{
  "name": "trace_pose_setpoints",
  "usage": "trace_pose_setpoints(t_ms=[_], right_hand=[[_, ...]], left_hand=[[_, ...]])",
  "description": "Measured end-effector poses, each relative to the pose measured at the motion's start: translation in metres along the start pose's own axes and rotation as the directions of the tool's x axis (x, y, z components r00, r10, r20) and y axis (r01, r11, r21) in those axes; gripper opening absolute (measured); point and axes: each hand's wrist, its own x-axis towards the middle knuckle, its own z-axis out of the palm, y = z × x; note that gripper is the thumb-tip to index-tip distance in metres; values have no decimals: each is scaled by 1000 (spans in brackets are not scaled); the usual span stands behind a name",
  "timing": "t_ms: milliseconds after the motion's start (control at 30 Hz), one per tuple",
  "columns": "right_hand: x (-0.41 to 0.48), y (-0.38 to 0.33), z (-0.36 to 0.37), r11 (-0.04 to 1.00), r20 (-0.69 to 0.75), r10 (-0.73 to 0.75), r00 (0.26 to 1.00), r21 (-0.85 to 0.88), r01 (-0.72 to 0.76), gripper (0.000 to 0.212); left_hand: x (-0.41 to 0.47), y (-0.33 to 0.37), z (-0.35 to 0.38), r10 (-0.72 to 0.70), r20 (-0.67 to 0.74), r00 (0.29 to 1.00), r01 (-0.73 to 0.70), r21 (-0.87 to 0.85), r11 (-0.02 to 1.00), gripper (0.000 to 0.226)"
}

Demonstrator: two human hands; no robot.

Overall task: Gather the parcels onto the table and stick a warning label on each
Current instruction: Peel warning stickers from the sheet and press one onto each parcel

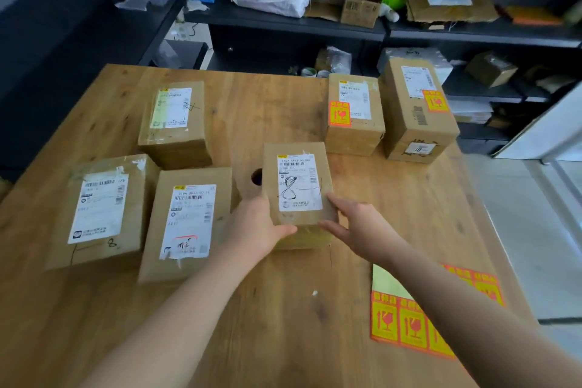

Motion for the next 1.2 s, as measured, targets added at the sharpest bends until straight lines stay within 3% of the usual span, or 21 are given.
trace_pose_setpoints(t_ms=[433, 533, 700, 900, 1033, 1200], right_hand=[[-94, -15, 50, 996, -66, 76, 995, -48, -80, 53], [-100, -10, 49, 994, -85, 58, 995, -87, -66, 53], [-115, 22, 30, 976, -124, 116, 986, -170, -136, 57], [-151, 93, -2, 928, -128, 261, 957, -238, -285, 60], [-166, 141, -7, 889, -68, 362, 930, -275, -366, 63], [-169, 186, -2, 896, 81, 378, 922, -282, -343, 73]], left_hand=[[-82, -20, 33, 109, 88, 990, -109, 2, 994, 68], [-87, -14, 33, 185, 27, 982, -186, 68, 980, 64], [-92, 17, 45, 326, -32, 945, -306, 266, 914, 67], [-101, 84, 96, 438, 4, 899, -422, 279, 863, 62], [-90, 119, 151, 384, 136, 913, -407, 247, 880, 62], [-59, 145, 210, 217, 261, 941, -278, 227, 933, 68]])
